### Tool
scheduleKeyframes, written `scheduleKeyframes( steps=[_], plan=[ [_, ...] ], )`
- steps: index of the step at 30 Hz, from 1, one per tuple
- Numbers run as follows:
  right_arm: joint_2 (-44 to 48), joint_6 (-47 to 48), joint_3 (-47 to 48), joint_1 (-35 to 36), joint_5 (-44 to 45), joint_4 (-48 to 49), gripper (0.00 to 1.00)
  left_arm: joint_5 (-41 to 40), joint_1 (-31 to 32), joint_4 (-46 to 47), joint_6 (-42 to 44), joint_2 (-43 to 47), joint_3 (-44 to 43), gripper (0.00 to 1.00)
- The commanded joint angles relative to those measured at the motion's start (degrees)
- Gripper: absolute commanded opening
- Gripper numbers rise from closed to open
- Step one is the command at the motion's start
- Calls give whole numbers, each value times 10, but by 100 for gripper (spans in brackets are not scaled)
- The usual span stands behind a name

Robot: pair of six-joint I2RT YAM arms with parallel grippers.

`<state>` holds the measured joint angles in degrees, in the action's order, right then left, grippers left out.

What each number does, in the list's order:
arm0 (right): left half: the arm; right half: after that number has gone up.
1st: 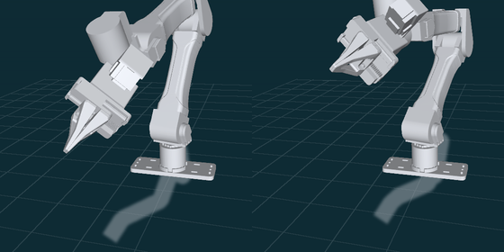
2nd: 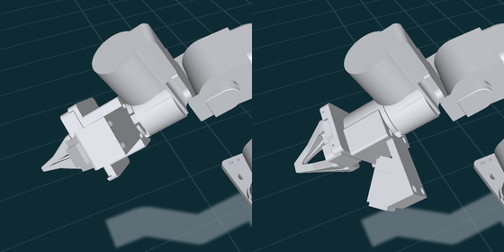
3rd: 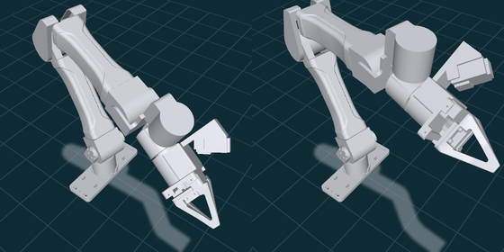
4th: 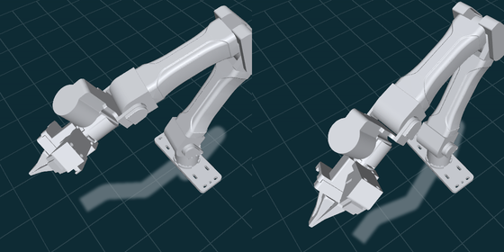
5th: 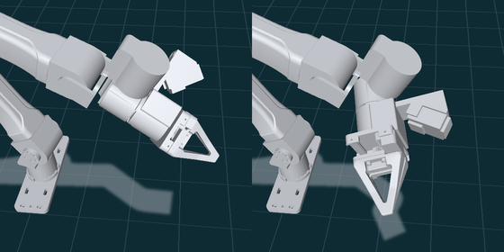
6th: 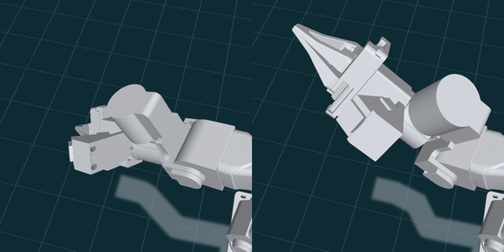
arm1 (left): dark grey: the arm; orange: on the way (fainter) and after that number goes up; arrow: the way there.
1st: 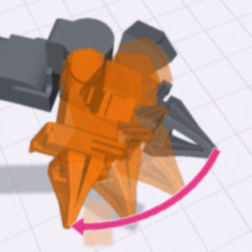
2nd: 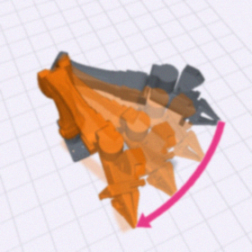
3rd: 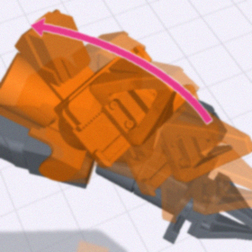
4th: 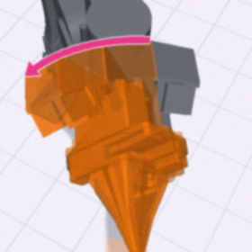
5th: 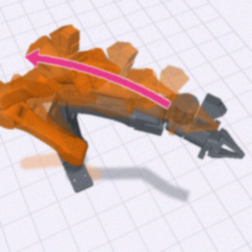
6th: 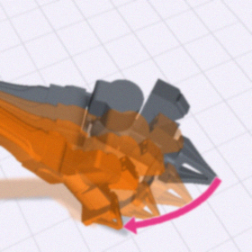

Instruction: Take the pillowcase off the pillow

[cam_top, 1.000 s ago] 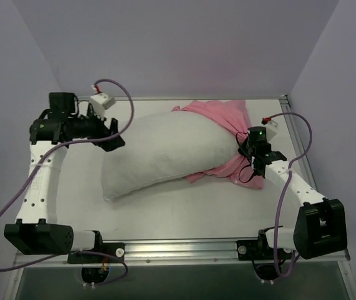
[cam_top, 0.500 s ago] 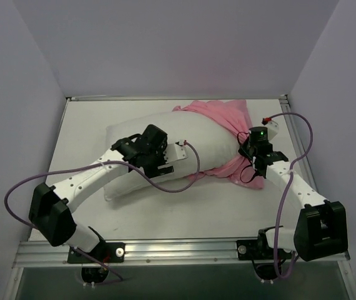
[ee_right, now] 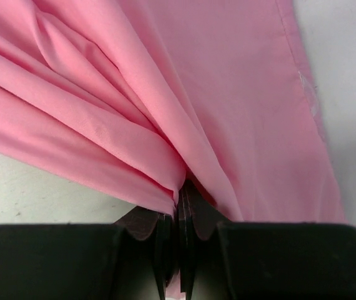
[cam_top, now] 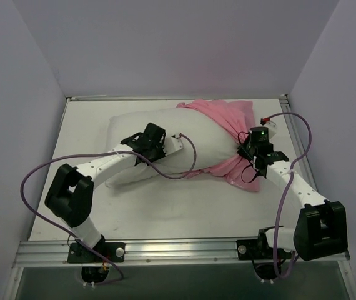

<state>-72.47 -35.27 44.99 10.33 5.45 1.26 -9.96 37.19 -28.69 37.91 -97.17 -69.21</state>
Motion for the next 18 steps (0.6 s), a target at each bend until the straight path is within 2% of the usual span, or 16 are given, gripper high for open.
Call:
scheduleKeyframes(
  steps=[1,4,8,11,14,15,16,17,18],
  plan=[
    [13,23,11,-42,7,-11,0,37,-62,-7,-42,13,7,2],
    [23,35,10,-104,-2,-34,0,61,-117,-8,-53,65,-1,2],
    [31,68,22,-202,0,-54,0,133,-205,-93,-61,91,-95,2],
    [13,91,55,-218,10,-61,0,165,-240,-116,-63,120,-109,2],
    [-9,100,87,-209,-49,-51,0,205,-237,-134,-79,137,-109,2],
    [-21,103,103,-200,-72,-50,4,209,-225,-136,-86,138,-108,2],
    [-26,114,112,-176,-74,-63,16,211,-218,-138,-96,139,-107,2],
    [-29,122,124,-161,-67,-73,33,211,-211,-135,-100,143,-105,2],
    [-36,129,147,-146,-62,-98,60,213,-200,-132,-105,143,-102,2]
  ],
)
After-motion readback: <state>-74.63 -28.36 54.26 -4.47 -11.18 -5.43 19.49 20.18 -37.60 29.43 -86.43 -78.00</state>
